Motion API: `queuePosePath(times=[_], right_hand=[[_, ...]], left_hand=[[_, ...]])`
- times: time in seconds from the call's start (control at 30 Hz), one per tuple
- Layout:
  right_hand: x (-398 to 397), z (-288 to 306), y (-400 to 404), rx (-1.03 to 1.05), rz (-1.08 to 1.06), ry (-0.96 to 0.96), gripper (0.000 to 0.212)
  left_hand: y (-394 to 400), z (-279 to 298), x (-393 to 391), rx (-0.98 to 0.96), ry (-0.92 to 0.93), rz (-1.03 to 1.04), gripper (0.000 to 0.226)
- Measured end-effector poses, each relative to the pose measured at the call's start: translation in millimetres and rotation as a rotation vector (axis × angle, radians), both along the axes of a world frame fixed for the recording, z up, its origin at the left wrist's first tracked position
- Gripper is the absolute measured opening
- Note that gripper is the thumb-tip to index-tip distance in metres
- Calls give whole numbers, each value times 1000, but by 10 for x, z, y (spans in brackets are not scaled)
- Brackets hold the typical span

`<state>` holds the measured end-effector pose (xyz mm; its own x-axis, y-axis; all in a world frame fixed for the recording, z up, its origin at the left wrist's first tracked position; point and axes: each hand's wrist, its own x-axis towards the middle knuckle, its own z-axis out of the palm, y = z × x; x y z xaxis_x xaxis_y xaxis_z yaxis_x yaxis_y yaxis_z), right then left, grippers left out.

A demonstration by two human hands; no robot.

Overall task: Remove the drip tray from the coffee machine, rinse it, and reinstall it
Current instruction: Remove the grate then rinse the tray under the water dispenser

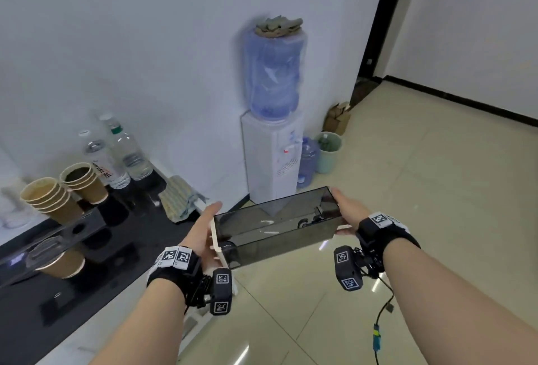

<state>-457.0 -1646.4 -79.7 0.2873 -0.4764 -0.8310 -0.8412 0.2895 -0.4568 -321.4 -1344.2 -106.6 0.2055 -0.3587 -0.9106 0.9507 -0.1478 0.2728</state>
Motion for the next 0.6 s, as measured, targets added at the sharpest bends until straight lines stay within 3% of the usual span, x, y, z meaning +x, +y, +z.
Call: queuePosePath(times=[0.17, 0.3, 0.6], right_hand=[[76, -341, -304, 60, 64, 27, 50], [345, -670, -646, 40, 110, -17, 41], [-181, -1645, -979, 156, 210, 92, 39]], left_hand=[[-199, -311, -184, 52, -4, 121, 114], [-580, -593, -323, 91, -62, 311, 92], [-973, -1418, -1047, 231, -1, 381, 80]])
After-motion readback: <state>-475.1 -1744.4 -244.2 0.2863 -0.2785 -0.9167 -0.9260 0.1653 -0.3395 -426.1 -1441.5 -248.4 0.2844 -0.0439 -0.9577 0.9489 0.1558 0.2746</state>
